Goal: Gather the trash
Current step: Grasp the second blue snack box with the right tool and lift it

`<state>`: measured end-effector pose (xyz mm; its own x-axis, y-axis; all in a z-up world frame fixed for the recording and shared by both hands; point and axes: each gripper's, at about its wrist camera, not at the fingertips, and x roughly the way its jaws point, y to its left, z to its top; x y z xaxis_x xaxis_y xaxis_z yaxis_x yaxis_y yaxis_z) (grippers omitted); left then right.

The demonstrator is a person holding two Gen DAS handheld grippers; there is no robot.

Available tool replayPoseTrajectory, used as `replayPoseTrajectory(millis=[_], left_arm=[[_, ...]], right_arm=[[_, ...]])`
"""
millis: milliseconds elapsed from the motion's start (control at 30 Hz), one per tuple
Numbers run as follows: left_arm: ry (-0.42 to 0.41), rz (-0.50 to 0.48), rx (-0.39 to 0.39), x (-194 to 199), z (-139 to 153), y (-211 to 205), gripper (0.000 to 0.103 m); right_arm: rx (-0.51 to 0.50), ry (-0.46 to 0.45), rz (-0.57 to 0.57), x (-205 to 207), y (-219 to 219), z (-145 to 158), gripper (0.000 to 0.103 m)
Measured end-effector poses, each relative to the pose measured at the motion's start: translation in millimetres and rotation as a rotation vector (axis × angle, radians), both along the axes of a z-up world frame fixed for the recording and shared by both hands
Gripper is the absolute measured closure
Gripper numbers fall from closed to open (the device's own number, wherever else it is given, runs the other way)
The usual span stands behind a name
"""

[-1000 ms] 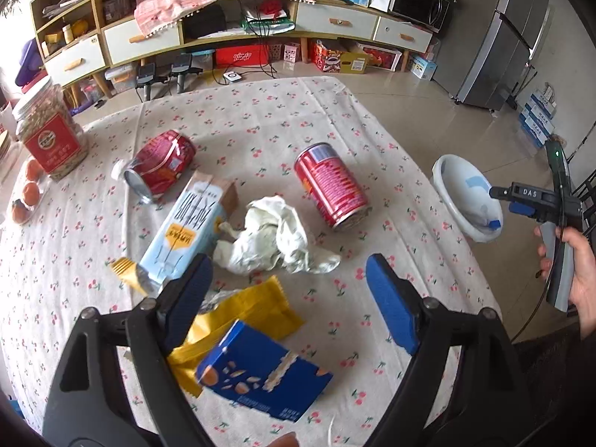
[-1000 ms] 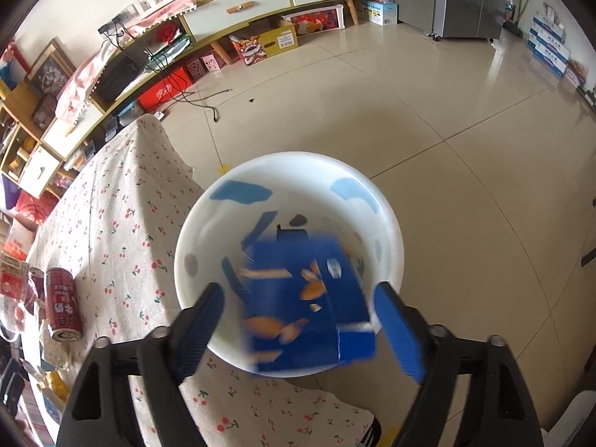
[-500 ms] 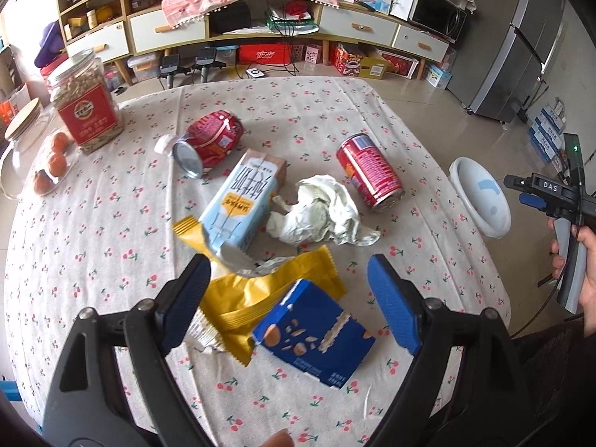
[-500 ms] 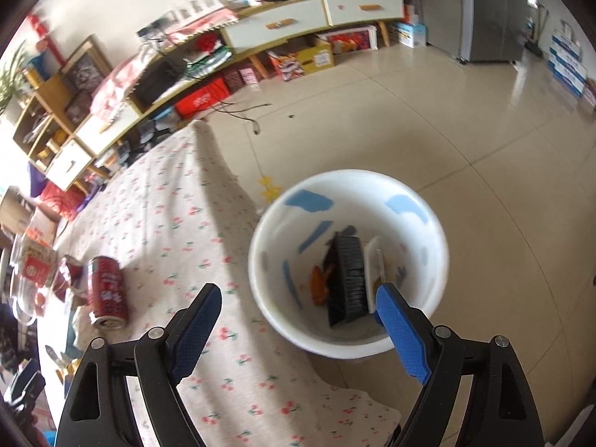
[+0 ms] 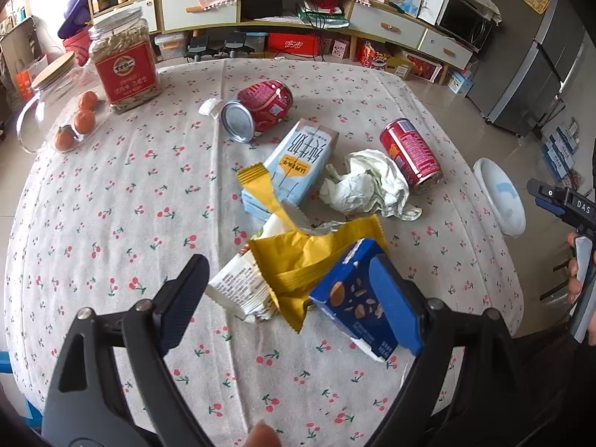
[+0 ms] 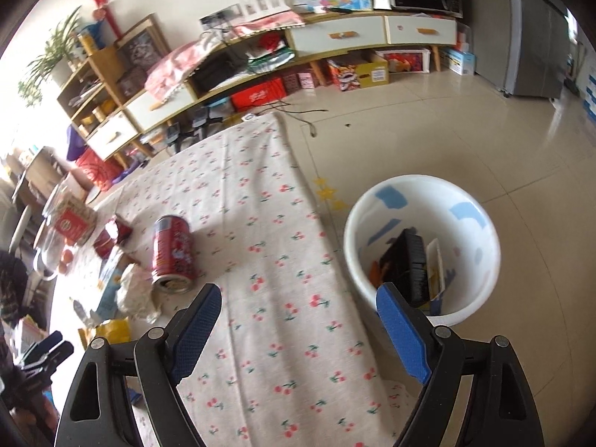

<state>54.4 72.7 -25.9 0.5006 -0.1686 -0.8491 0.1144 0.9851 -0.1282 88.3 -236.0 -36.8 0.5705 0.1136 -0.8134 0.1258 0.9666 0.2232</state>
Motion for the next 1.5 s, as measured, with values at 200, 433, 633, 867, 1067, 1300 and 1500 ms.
replayPoseTrajectory(millis=[200, 433, 633, 867, 1067, 1300, 1500], left_arm=[[-0.009, 0.030, 0.025, -10.4, -4.8, 17.0, 0.004], [-0.025, 0.119, 0.069, -21.5, -9.1, 44.8, 0.001], [-0.009, 0.155, 0.066, -28.0, -12.9, 61.4, 0.001], [-0.015, 0.204, 0.090, -36.4, -12.6, 79.5, 0.001], [0.009, 0.252, 0.105, -40.3, -21.3, 95.7, 0.001], [0.010, 0.273, 0.120, -40.0, -24.2, 99.8, 0.001], [0.006, 0.267, 0.127, -41.6, -26.0, 98.7, 0.001]], right_arm=[[-0.020, 0.001, 0.119, -5.7, 46.1, -6.5, 0.016], [-0.032, 0.034, 0.225, -11.2, 91.6, -20.2, 0.006], [-0.071, 0.038, 0.325, -18.0, 136.9, -30.0, 0.000], [-0.112, 0.028, 0.486, -27.7, 193.5, -39.6, 0.000], [-0.144, 0.044, 0.607, -38.0, 234.5, -53.5, 0.000], [-0.174, 0.060, 0.657, -37.0, 257.8, -63.6, 0.000], [-0.201, 0.066, 0.649, -31.4, 262.9, -69.2, 0.017]])
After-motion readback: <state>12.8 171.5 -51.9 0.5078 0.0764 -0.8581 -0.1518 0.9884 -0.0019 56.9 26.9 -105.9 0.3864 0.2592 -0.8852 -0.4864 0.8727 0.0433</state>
